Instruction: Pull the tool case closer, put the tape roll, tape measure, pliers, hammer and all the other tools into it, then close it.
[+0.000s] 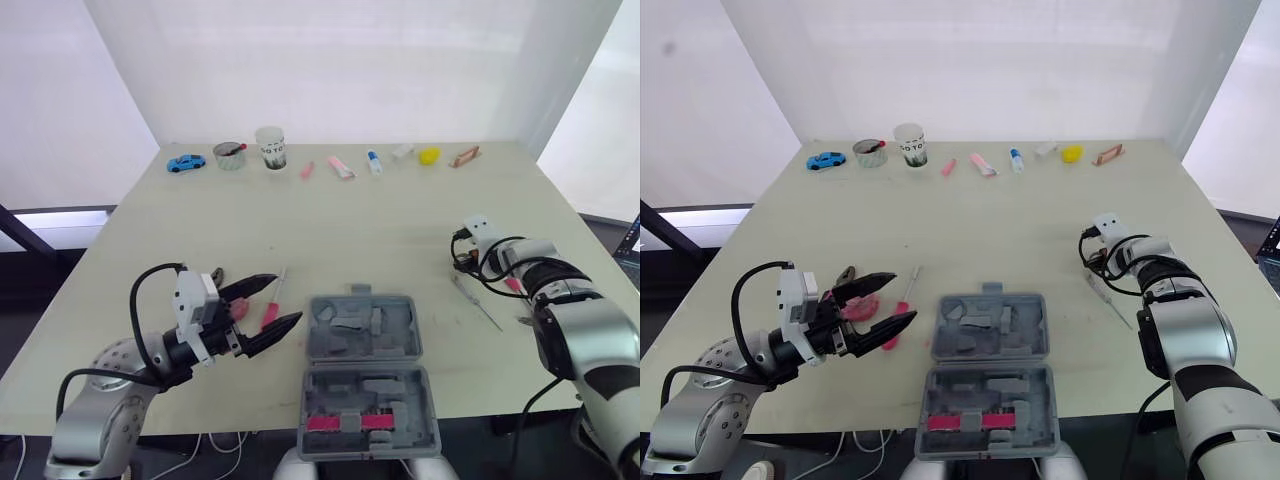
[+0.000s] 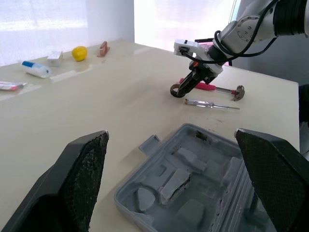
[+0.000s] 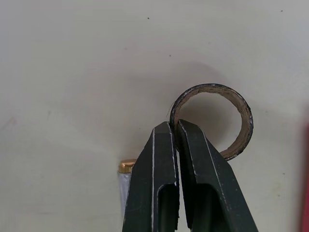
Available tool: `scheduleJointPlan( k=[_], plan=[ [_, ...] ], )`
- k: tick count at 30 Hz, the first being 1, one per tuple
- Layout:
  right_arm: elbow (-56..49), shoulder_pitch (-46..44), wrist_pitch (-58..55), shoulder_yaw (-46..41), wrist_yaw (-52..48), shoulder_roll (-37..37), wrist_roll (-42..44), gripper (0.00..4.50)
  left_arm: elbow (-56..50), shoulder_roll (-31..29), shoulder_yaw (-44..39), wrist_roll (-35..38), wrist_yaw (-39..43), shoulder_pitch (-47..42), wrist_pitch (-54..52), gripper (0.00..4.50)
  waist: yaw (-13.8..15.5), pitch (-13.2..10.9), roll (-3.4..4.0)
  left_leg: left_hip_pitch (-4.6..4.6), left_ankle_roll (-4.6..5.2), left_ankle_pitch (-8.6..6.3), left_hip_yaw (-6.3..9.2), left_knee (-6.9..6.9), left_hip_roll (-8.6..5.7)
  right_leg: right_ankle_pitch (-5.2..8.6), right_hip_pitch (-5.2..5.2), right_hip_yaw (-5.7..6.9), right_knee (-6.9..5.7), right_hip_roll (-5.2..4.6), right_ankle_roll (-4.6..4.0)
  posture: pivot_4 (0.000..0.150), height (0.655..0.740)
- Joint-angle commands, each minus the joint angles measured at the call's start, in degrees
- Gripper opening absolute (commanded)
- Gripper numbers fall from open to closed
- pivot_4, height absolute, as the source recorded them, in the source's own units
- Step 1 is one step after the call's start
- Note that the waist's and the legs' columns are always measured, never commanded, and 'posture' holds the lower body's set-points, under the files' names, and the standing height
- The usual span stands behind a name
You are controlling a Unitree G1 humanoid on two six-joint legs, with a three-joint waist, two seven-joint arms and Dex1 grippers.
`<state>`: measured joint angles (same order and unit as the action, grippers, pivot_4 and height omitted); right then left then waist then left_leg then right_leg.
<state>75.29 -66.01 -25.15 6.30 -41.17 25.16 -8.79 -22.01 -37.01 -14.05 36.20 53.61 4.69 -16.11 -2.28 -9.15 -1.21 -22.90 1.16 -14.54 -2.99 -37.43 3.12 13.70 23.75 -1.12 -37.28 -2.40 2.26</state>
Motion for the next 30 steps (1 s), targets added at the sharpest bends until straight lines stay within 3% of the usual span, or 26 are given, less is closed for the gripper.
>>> scheduleJointPlan(
  k=[1,8,15,20,26,30],
  plan=[
    [-1.7,-0.9,4.5,4.3,-6.9,2.2,-4.1,0.03,-2.2,-0.9,-1.4,1.1,0.7,-0.2,0.3,4.50,-0.1,0.0,0.00,0.00,0.00,0.00,0.00,0.00,0.00,0.00,0.00,0.00,0.00,0.00,0.00,0.150,0.7400],
    [-8.2,0.2,18.1,14.7,-28.4,6.4,-10.9,0.03,-0.7,-0.9,-0.7,1.7,3.7,-0.7,1.2,4.50,-0.1,0.0,0.06,0.00,0.00,0.00,-0.01,0.00,0.00,0.00,0.05,-0.01,-0.04,0.00,0.00,0.150,0.7400],
    [-18.5,2.9,25.5,17.3,-40.2,10.2,-10.8,0.03,1.2,-1.9,-1.0,0.2,6.8,-0.7,2.8,4.50,0.0,-0.1,0.15,0.03,0.00,0.00,-0.01,0.00,0.01,0.01,0.07,-0.01,-0.14,0.00,-0.01,0.150,0.7400],
    [-34.9,5.6,20.5,18.8,-50.6,10.8,-8.7,0.03,3.9,-2.9,-2.1,-0.6,8.9,1.2,4.3,4.50,-0.2,-0.1,0.22,0.07,0.00,0.00,0.01,-0.01,0.03,0.01,0.16,-0.12,-0.27,0.00,-0.01,0.150,0.7400],
    [-48.1,5.2,13.8,23.7,-51.3,8.4,-6.9,0.03,7.9,-3.8,-3.6,-0.6,12.4,1.1,7.2,4.50,0.1,-0.1,0.22,0.08,-0.01,0.01,0.02,-0.08,0.03,0.05,0.19,0.00,-0.47,0.02,-0.08,0.150,0.7400],
    [-51.5,2.5,10.6,26.6,-51.3,4.9,-7.0,0.03,10.8,-5.3,-5.4,0.2,16.5,1.7,8.5,4.50,-0.1,-0.1,0.22,0.08,-0.02,0.01,0.01,-0.10,0.03,0.07,0.22,0.01,-0.54,0.02,-0.11,0.150,0.7400]
  ],
)
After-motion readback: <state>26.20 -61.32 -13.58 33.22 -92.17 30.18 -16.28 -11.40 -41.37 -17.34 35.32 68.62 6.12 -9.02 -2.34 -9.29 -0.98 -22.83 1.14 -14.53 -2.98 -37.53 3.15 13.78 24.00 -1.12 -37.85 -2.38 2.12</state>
